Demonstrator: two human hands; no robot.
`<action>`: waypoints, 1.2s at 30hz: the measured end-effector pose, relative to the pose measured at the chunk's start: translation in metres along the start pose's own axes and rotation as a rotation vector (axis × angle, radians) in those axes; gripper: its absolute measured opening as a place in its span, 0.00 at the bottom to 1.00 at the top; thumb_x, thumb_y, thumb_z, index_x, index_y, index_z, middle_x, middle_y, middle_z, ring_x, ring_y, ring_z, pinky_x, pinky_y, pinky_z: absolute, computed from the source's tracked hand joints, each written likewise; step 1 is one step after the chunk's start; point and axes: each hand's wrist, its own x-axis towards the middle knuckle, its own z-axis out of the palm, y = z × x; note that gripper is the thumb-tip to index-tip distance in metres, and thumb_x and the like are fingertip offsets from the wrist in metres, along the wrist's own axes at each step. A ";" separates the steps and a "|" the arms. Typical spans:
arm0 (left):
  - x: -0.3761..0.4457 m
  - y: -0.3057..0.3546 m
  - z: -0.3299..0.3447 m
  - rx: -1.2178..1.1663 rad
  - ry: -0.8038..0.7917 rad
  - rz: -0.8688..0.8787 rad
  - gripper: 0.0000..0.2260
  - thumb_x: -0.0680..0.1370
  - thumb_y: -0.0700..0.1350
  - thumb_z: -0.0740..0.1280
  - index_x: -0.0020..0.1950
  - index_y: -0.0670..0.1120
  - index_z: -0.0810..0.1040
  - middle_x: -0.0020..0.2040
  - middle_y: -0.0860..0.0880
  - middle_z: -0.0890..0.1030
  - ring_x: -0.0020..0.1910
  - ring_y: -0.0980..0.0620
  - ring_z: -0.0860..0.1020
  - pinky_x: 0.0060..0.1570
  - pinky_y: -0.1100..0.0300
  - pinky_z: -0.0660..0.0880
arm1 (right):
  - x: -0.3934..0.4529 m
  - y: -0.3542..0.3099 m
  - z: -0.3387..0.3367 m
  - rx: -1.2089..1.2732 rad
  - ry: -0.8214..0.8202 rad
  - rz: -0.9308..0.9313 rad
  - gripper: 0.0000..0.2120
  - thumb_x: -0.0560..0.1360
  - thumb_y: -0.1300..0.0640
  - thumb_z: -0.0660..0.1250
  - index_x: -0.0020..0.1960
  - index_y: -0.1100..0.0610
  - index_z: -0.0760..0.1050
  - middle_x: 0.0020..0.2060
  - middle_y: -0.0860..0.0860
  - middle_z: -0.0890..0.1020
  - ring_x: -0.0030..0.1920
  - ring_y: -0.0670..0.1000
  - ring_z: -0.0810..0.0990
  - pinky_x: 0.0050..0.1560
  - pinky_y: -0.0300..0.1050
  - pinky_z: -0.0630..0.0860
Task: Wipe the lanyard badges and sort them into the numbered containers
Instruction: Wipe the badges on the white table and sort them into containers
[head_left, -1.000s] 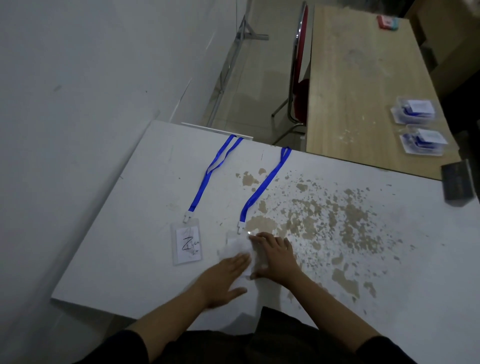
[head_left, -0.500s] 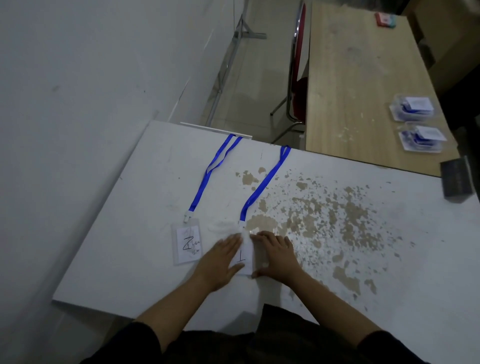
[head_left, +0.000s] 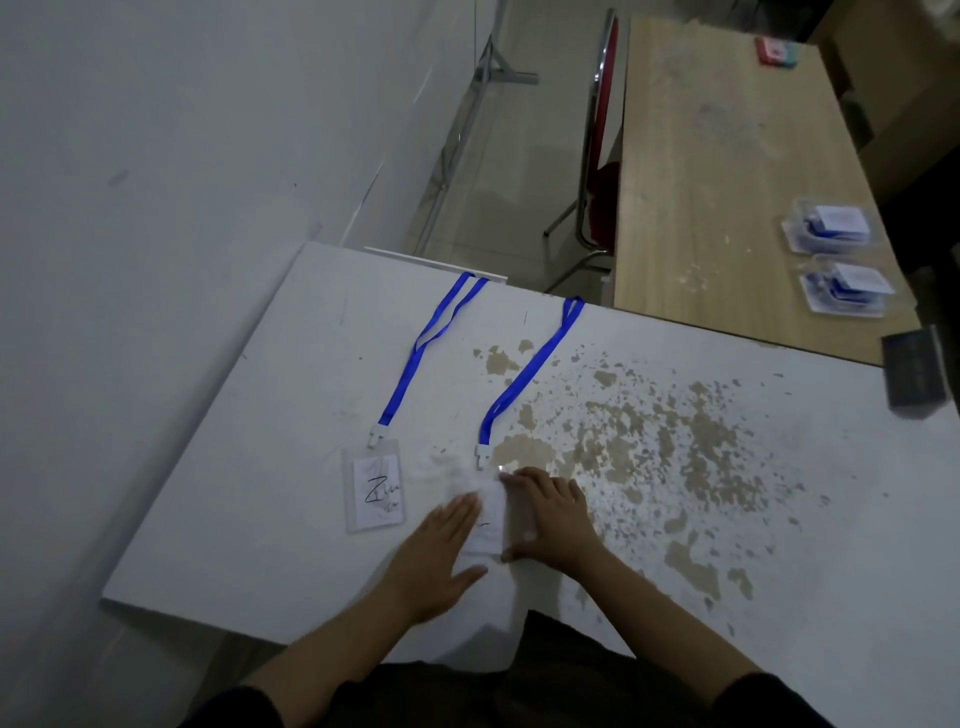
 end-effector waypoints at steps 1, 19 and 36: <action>-0.011 0.001 0.007 -0.014 0.012 -0.006 0.35 0.79 0.66 0.47 0.78 0.50 0.37 0.77 0.55 0.34 0.77 0.59 0.36 0.76 0.59 0.36 | 0.001 0.000 0.000 0.001 -0.003 0.001 0.52 0.58 0.29 0.73 0.75 0.39 0.53 0.72 0.43 0.60 0.70 0.52 0.63 0.72 0.58 0.57; 0.025 0.000 -0.010 0.059 -0.028 0.029 0.36 0.80 0.65 0.50 0.79 0.48 0.41 0.79 0.52 0.40 0.78 0.56 0.40 0.77 0.56 0.42 | 0.003 0.001 0.004 0.016 0.003 0.007 0.52 0.57 0.28 0.72 0.75 0.40 0.55 0.72 0.43 0.59 0.71 0.50 0.62 0.72 0.56 0.57; 0.022 -0.004 -0.016 -0.014 0.021 -0.046 0.35 0.81 0.62 0.52 0.79 0.47 0.41 0.78 0.51 0.39 0.78 0.56 0.40 0.78 0.57 0.41 | 0.003 0.003 0.006 0.043 0.013 0.004 0.52 0.56 0.29 0.73 0.75 0.39 0.54 0.72 0.43 0.60 0.70 0.51 0.62 0.72 0.59 0.56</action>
